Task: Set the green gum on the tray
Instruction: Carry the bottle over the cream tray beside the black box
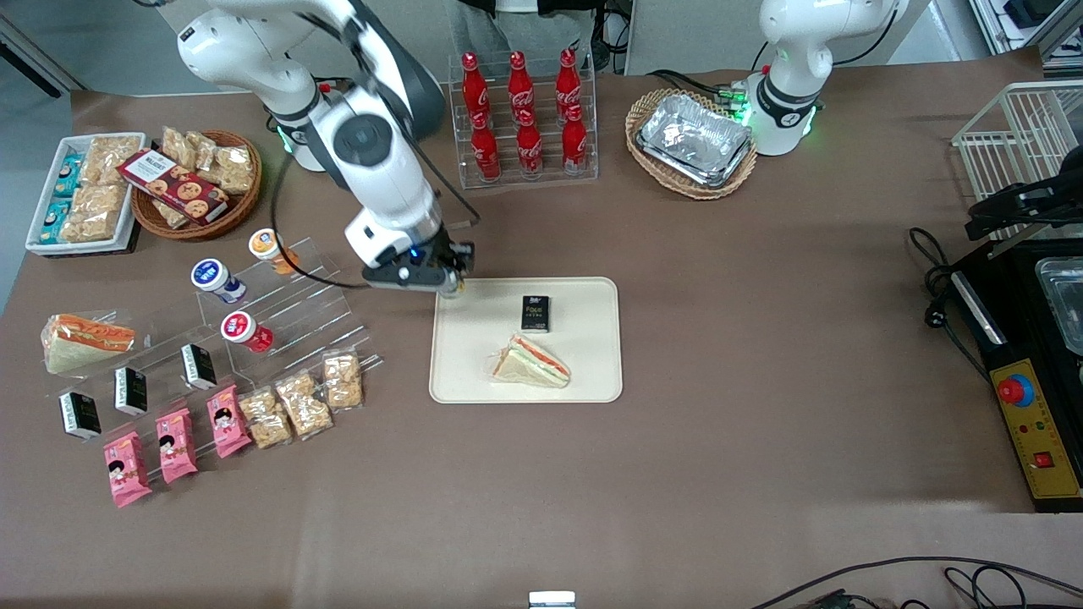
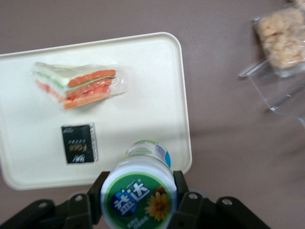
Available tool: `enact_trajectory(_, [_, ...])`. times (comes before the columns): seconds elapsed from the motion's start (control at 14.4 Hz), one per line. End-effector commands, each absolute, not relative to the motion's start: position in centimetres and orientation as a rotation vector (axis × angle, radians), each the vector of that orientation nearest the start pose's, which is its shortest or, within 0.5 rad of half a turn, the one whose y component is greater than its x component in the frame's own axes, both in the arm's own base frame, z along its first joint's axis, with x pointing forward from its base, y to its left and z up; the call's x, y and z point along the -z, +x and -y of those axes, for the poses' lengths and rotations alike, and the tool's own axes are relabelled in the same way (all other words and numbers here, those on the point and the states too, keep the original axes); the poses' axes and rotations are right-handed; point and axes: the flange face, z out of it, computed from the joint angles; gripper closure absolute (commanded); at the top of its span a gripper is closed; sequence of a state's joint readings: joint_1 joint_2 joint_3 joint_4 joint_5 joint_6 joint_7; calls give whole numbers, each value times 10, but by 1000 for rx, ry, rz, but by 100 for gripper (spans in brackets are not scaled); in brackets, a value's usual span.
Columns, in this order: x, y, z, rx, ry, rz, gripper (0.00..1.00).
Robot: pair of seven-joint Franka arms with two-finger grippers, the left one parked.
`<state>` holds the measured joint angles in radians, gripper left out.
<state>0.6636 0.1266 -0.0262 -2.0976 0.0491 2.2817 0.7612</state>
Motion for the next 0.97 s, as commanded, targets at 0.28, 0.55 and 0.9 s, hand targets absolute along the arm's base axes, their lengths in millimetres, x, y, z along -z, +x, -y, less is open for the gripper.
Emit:
enact_trajectory(0.28, [-262,459,-339,123,-3053,-261,73])
enact_trajectory(0.55, [-220,457,-339,103,-3072,-258,73])
enact_trajectory(0.9, [-214,451,-348,101,-3069,-276,69])
